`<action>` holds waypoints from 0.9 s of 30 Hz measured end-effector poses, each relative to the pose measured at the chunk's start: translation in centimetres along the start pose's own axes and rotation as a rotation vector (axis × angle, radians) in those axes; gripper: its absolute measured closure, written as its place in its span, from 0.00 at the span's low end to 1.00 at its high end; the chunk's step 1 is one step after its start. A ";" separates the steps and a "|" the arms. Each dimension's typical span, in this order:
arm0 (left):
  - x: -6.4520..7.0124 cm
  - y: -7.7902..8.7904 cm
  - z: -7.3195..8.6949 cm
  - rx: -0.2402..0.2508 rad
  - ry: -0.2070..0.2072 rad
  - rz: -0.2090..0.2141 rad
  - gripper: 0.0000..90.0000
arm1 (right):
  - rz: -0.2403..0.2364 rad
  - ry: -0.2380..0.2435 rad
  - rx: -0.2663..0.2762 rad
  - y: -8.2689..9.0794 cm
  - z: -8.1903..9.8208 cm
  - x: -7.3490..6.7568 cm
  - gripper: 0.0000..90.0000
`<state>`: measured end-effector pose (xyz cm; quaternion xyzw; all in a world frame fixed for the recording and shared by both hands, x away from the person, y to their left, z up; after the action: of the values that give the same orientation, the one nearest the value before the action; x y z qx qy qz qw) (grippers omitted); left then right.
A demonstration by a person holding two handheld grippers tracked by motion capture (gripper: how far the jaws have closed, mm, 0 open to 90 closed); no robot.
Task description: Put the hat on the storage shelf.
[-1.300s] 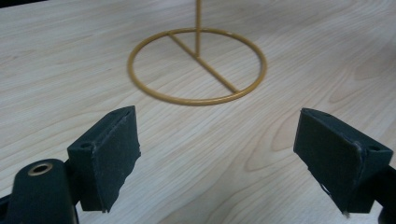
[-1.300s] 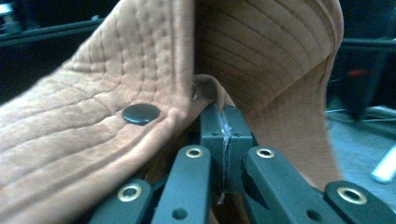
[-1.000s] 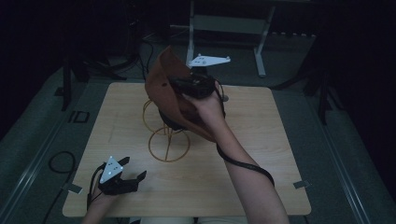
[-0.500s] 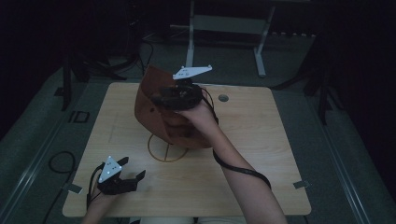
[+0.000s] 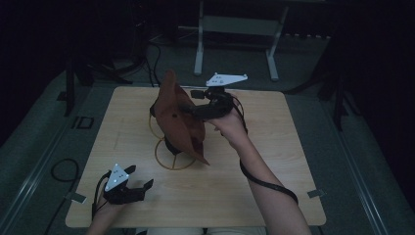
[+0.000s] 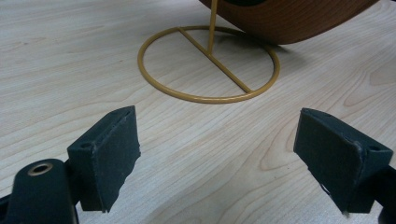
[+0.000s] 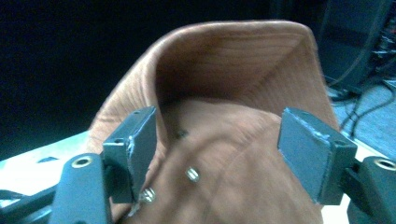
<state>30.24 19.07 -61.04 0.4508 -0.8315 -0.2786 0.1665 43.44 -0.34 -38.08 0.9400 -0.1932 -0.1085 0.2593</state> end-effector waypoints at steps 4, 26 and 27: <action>0.1 0.2 -0.1 0.009 -0.002 0.000 0.17 | 0.000 -0.014 -0.011 0.5 1.1 0.2 0.31; 0.1 0.0 0.1 -0.002 0.000 -0.006 0.17 | 0.105 -0.029 -0.049 3.4 9.9 4.4 0.17; 0.1 0.0 0.1 -0.001 0.001 -0.005 0.17 | 0.109 -0.030 -0.055 3.4 10.4 4.5 0.17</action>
<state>30.15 19.03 -61.13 0.4532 -0.8301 -0.2792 0.1664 43.32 -9.55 -45.55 0.9190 -0.2449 -0.1133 0.2875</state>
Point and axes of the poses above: each handheld gripper's, and its own axes: y roughly backward along the jaws, z roughly out of its underside, x roughly to its right, the point moved 8 cm from there along -y, roughly forward along the jaws, and after that the axes turned 12 degrees about -x, right-handed, at the moved point
